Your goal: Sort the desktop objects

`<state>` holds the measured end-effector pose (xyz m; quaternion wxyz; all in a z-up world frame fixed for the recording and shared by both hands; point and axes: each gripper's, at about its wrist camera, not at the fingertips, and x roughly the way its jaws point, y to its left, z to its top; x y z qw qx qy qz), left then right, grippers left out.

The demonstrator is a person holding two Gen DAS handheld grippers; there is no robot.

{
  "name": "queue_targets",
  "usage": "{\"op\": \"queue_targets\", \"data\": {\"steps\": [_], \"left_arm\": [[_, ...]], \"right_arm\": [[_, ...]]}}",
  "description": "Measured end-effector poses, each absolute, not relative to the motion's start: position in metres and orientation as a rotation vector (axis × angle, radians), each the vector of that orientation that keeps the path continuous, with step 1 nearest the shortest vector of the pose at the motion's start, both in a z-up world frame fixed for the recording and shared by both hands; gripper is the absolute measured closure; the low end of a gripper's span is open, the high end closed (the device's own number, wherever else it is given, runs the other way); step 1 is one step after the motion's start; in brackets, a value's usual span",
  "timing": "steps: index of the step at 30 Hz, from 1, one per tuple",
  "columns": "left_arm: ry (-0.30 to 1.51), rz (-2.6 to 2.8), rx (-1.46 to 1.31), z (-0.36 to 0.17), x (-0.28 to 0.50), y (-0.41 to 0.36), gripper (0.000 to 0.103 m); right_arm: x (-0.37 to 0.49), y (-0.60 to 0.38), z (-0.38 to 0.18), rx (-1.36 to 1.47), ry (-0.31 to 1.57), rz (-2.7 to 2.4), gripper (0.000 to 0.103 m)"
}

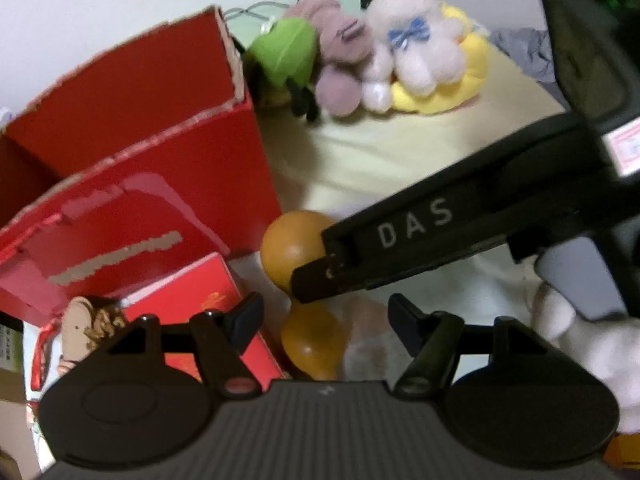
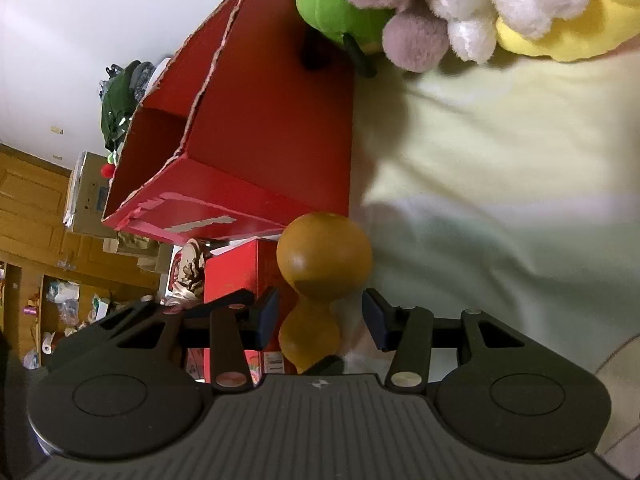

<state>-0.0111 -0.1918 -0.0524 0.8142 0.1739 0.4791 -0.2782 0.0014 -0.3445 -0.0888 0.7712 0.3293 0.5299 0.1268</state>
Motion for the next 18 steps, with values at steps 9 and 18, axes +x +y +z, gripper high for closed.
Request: {"op": "queue_targets", "data": {"steps": [9,18], "left_arm": [[1.104,-0.565,0.37,-0.075,-0.001,-0.199,0.063],[1.033,-0.643,0.407,-0.046,-0.025,-0.213,0.063]], "right_arm": [[0.018,-0.346,-0.107,0.738,1.161,0.32,0.05],[-0.004,-0.4,-0.109,0.851,1.135,0.337,0.053]]}}
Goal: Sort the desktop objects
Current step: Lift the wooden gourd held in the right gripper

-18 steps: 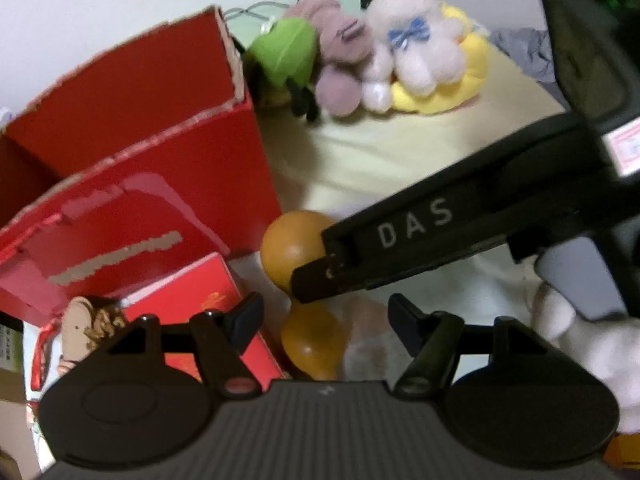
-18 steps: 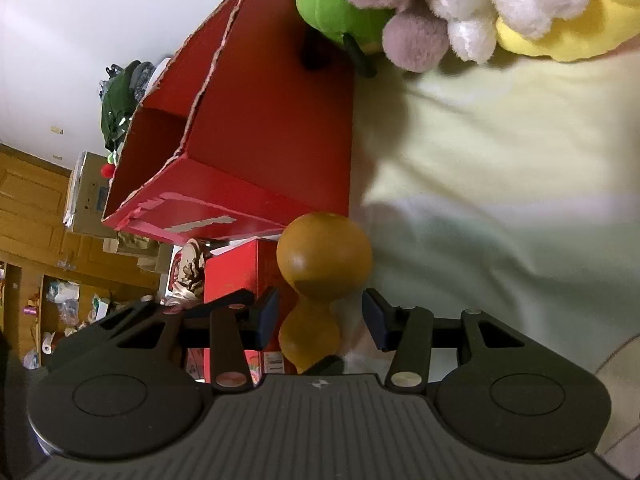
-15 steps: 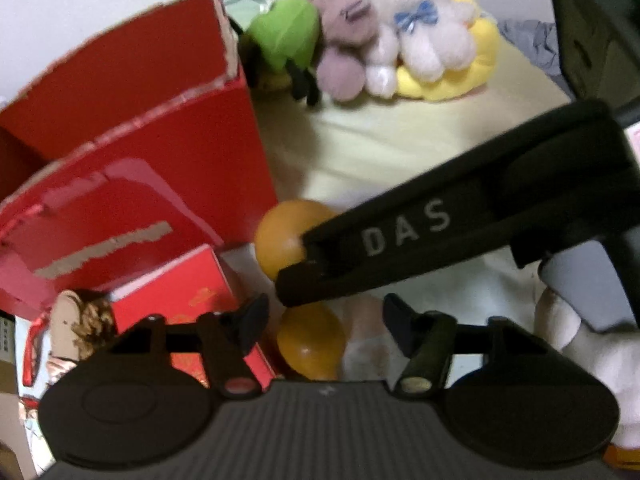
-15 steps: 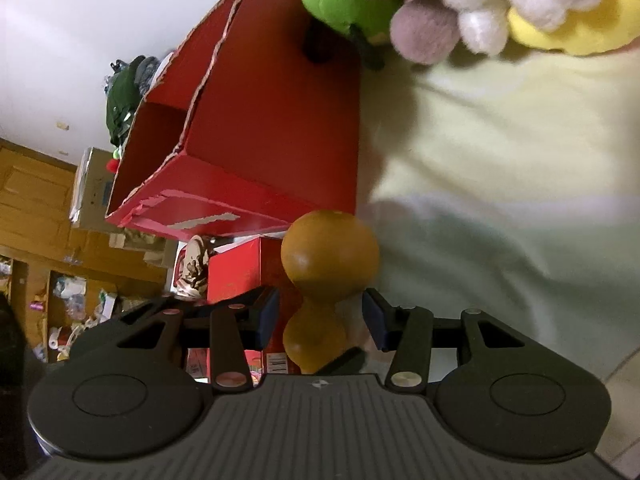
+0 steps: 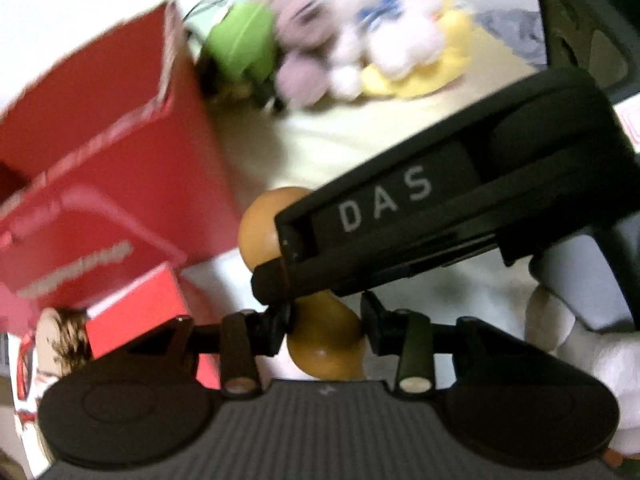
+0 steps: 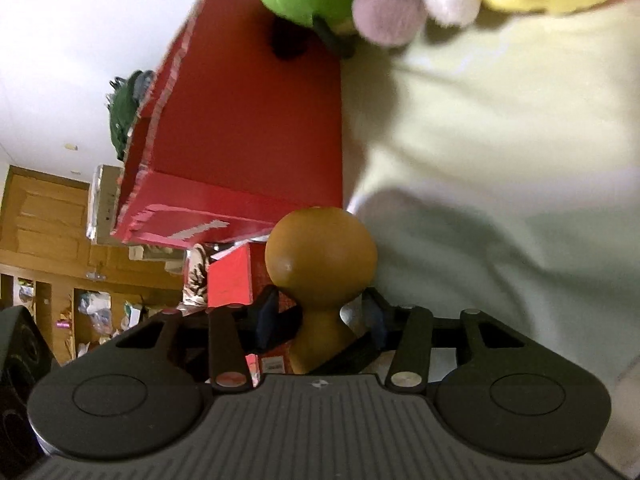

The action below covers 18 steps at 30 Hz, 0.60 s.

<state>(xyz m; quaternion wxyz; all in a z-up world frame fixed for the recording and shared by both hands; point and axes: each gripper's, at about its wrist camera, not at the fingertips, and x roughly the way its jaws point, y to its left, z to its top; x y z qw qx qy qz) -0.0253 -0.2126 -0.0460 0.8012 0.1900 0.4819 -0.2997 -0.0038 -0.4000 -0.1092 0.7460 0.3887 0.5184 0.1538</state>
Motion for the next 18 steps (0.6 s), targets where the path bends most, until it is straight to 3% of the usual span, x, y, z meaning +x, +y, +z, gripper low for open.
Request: {"op": "queue_targets", "data": {"steps": [7,12,18], "left_arm": [[0.812,-0.747,0.392,0.042,-0.03,-0.219,0.063],[0.678,-0.741,0.368,0.107,0.007,-0.188,0.062],[0.678,-0.68,0.382,0.129,0.071,-0.123,0.063]], "right_arm": [[-0.019,-0.454,-0.037,0.824,0.97,0.31,0.054],[0.01,-0.463,0.036,0.707,0.836,0.372,0.056],[0.081,-0.422,0.065,0.638,0.805,0.458,0.056]]}}
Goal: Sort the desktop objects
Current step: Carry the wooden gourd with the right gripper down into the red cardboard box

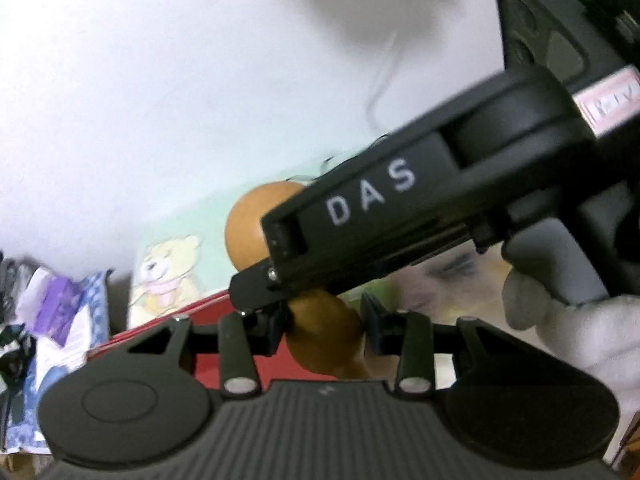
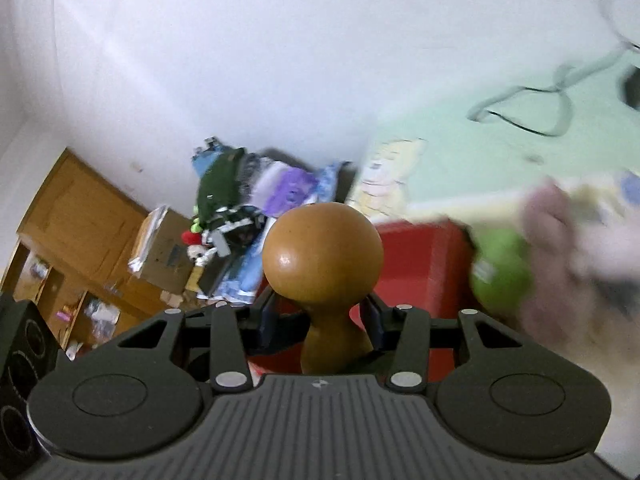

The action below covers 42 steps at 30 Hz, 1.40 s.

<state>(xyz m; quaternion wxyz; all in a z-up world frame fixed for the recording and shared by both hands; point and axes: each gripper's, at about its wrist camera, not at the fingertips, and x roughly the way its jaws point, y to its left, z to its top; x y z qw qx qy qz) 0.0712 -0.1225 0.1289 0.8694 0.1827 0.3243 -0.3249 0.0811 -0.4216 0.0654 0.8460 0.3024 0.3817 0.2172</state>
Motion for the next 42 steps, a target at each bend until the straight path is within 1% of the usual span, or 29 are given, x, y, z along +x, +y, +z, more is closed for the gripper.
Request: {"op": "queue_targets", "data": {"steps": [2,7,9,11,14,15,18,21,22,23,24,25,27,28,31,33,38,42], "left_arm": [[0.729,-0.672,0.375,0.121,0.093,-0.099,0.064],[0.872,-0.635,0.379,0.077,0.142,-0.048,0.064],[0.937,-0.632,0.38,0.058,0.156,-0.043,0.063],[1.012,-0.632,0.374,0.039,0.175,-0.058,0.063],[1.115,-0.616,0.38,0.014,0.202,-0.049,0.063],[1.141,-0.603,0.392,0.011,0.188,-0.053,0.063],[1.195,-0.57,0.422,-0.004,0.2,-0.054,0.062],[1.235,-0.548,0.436,-0.013,0.214,-0.052,0.062],[1.245,-0.547,0.434,-0.013,0.215,-0.051,0.061],[1.253,-0.542,0.439,-0.013,0.215,-0.051,0.055],[1.259,-0.527,0.45,-0.013,0.215,-0.051,0.052],[1.269,-0.514,0.461,-0.013,0.215,-0.051,0.052],[1.271,-0.502,0.459,-0.009,0.213,-0.048,0.053],[1.278,-0.518,0.446,-0.006,0.212,-0.046,0.055],[1.257,-0.541,0.435,0.002,0.207,-0.043,0.054],[1.226,-0.548,0.442,0.0,0.208,-0.038,0.054],[1.197,-0.576,0.396,0.016,0.21,-0.027,0.055],[1.189,-0.622,0.319,0.026,0.209,-0.025,0.056]], "right_arm": [[0.111,-0.387,0.062,0.65,0.843,0.482,0.056],[0.163,-0.337,0.014,0.699,0.974,0.495,0.056],[0.185,-0.309,0.002,0.72,1.015,0.504,0.056],[0.202,-0.296,-0.016,0.738,1.069,0.505,0.056],[0.22,-0.273,-0.034,0.76,1.133,0.498,0.056],[0.23,-0.252,-0.038,0.762,1.154,0.495,0.056],[0.25,-0.231,-0.058,0.791,1.218,0.488,0.056],[0.26,-0.22,-0.07,0.804,1.243,0.473,0.059],[0.261,-0.218,-0.073,0.809,1.248,0.471,0.06],[0.261,-0.218,-0.077,0.817,1.254,0.471,0.06],[0.262,-0.216,-0.08,0.822,1.26,0.468,0.062],[0.261,-0.217,-0.083,0.824,1.264,0.468,0.062],[0.263,-0.215,-0.09,0.843,1.271,0.466,0.062],[0.261,-0.217,-0.094,0.862,1.276,0.468,0.061],[0.257,-0.221,-0.102,0.896,1.285,0.476,0.061],[0.252,-0.223,-0.101,0.885,1.277,0.49,0.061],[0.239,-0.239,-0.097,0.881,1.25,0.509,0.061],[0.222,-0.259,-0.092,0.823,1.216,0.475,0.061]]}}
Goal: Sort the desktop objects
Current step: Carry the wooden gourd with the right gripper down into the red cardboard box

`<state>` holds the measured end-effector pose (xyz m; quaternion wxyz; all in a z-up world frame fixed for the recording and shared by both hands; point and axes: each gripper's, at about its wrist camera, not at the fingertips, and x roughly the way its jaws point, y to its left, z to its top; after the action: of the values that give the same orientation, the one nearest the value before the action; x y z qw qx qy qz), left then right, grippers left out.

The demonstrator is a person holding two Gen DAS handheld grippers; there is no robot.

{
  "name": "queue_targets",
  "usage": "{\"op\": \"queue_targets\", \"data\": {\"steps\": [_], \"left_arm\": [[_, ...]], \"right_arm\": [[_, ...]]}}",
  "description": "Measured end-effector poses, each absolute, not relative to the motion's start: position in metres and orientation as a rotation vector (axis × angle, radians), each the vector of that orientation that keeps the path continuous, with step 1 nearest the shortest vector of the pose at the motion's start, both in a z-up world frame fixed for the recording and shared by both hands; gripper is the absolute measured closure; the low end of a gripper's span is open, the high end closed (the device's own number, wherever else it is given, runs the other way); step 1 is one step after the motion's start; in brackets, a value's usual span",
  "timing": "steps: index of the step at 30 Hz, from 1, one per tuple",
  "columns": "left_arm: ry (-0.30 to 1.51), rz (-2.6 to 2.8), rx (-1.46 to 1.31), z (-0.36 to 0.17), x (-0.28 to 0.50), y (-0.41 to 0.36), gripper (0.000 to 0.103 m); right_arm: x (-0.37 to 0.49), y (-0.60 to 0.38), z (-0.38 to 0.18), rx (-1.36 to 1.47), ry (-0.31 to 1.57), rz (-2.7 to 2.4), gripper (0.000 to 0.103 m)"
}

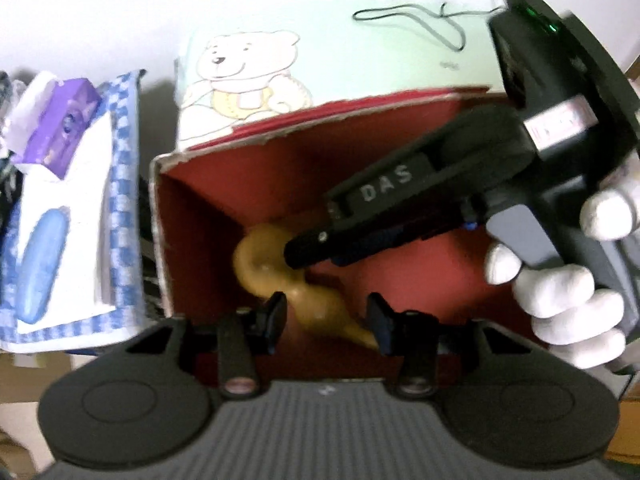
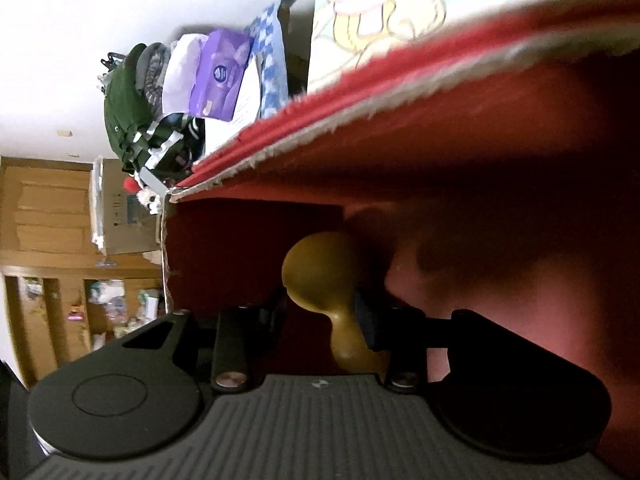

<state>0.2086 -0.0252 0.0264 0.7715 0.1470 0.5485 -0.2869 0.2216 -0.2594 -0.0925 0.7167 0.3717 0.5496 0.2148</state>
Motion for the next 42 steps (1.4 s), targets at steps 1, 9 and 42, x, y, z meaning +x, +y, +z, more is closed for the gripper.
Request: {"op": "queue_targets", "data": {"steps": [1,9,42], "left_arm": [[1.197,-0.638,0.301,0.027,0.207,-0.029,0.056],[1.309,-0.68,0.22,-0.01,0.23,-0.08,0.057],[1.314,-0.44,0.343,-0.035,0.256,-0.065,0.043]], "right_arm": [[0.22,-0.263,-0.089,0.811,1.204,0.467,0.061],[0.213,-0.26,-0.043,0.675,1.086,0.318,0.062],[0.174,-0.262,-0.029,0.456,0.981,0.183,0.062]]}}
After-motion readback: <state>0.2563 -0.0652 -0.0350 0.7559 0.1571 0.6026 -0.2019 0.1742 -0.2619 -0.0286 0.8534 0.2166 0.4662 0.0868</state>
